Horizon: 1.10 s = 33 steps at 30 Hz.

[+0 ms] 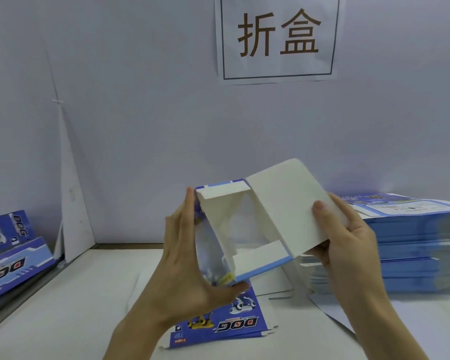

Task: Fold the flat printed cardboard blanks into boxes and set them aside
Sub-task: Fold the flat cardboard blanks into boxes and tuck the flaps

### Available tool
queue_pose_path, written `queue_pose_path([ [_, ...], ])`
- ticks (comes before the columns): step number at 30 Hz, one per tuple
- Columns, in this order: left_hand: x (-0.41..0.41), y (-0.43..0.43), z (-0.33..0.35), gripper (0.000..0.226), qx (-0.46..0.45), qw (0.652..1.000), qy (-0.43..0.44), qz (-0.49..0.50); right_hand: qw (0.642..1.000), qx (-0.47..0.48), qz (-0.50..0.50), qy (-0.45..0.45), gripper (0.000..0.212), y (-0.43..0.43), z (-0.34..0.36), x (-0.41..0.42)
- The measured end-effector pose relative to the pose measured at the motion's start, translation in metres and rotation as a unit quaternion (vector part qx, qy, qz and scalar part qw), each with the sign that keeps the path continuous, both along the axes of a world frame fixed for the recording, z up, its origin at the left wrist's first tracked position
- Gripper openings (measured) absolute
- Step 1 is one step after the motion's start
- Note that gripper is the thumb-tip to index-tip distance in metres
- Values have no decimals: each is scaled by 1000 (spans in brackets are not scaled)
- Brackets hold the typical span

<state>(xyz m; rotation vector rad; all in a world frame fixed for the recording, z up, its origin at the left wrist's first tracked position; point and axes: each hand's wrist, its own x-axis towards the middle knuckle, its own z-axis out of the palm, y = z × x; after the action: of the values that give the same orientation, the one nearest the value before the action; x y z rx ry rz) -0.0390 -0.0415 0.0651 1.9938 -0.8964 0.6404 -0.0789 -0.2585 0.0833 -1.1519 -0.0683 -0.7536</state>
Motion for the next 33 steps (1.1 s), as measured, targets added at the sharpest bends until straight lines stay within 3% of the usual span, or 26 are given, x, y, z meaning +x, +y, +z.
queue_pose_path([
  [1,-2,-1,1,131,6,1000,-11,3,992,-75,-94,-23,21,0,-1,0],
  [3,-9,-3,5,129,15,999,-32,9,922,-264,-266,-99,27,1,-5,2],
  [5,-14,-4,9,124,28,998,-56,21,844,-384,-345,-149,33,6,-10,5],
  [6,-15,-3,11,123,35,997,-62,27,829,-403,-353,-161,35,8,-12,7],
  [8,-15,-1,12,119,40,997,-55,31,856,-376,-319,-151,34,9,-12,6],
  [11,-16,-1,12,116,50,996,-52,47,944,-282,-116,-125,26,15,-1,-5],
  [15,-15,-3,10,121,62,993,-81,64,994,-84,72,-28,27,22,7,-12],
  [18,-14,-4,8,119,63,992,-87,66,979,13,201,32,25,16,5,-10],
  [23,-9,0,6,110,81,986,-119,84,988,-57,132,64,26,6,5,-1],
  [28,-11,-3,2,113,69,990,-108,55,937,-46,339,68,30,-2,10,-7],
  [33,-14,-12,-3,113,59,994,-92,13,929,-168,307,115,21,8,10,-15],
])
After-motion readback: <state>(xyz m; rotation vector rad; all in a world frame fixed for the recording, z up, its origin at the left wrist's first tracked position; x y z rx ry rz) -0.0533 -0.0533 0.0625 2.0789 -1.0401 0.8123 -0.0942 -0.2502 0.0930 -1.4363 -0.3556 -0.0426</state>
